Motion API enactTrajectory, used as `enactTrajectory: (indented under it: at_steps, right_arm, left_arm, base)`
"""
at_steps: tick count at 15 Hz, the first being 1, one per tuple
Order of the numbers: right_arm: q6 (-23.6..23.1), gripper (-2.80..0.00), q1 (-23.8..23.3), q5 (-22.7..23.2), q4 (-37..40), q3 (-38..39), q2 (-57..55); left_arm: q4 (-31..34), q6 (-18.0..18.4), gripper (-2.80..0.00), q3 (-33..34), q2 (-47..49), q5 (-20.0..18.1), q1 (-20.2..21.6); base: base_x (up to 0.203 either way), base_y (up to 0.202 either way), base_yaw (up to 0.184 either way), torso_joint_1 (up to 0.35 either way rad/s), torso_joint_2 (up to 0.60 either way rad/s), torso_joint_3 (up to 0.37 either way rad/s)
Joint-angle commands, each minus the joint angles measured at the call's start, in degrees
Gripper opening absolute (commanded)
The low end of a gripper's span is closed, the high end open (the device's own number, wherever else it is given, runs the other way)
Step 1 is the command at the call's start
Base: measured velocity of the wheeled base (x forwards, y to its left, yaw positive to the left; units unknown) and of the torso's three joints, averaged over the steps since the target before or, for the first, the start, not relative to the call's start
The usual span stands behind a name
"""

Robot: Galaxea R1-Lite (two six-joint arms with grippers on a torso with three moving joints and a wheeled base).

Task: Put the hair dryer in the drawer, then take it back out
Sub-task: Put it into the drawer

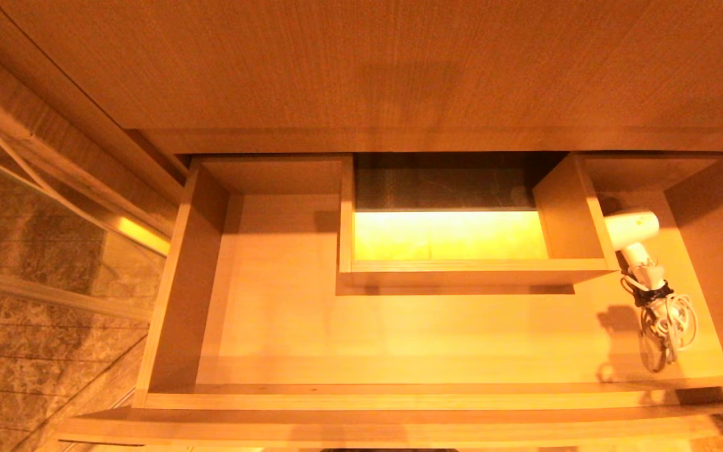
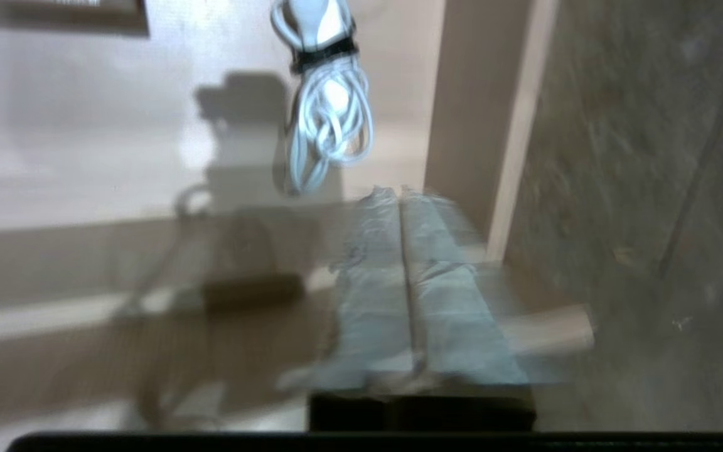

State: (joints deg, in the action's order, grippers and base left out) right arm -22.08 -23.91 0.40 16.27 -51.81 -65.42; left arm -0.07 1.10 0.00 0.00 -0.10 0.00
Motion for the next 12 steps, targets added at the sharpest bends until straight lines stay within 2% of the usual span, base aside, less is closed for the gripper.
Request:
enactTrajectory:
  at_steps: [1,5,7,10,12]
  right_arm:
    - [-0.1,-2.80,-1.6,-0.1,4.1,-0.5,7.2]
    - [0.6,-2.80,-3.9,-0.2,9.1,0.9,11.7]
    - [2.5,-2.80,-6.0,-0.7,12.7,2.5,13.1]
    - [3.9,-2.80,-6.6,-11.3,13.0,7.8,10.3]
    - [7.0,-2.80,-6.9,-12.7,13.1,9.6,8.7]
  left_arm:
    - [0.0,0.0,-2.80,0.1,0.0,0.0,0.0]
    - [0.0,0.0,-2.80,0.1,0.0,0.0,0.0]
    - [0.0,0.0,-2.80,0.1,0.0,0.0,0.0]
    - [0.0,0.0,-2.80,0.1,0.0,0.0,0.0]
    - [0.0,0.0,-2.80,0.1,0.0,0.0,0.0]
  base:
    - [0.000,0.000,0.000,0.000,0.00,0.000]
    - [0.000,0.000,0.000,0.000,0.00,0.000]
    - [0.000,0.000,0.000,0.000,0.00,0.000]
    - [0.000,0.000,0.000,0.000,0.00,0.000]
    - [0.000,0.000,0.000,0.000,0.00,0.000]
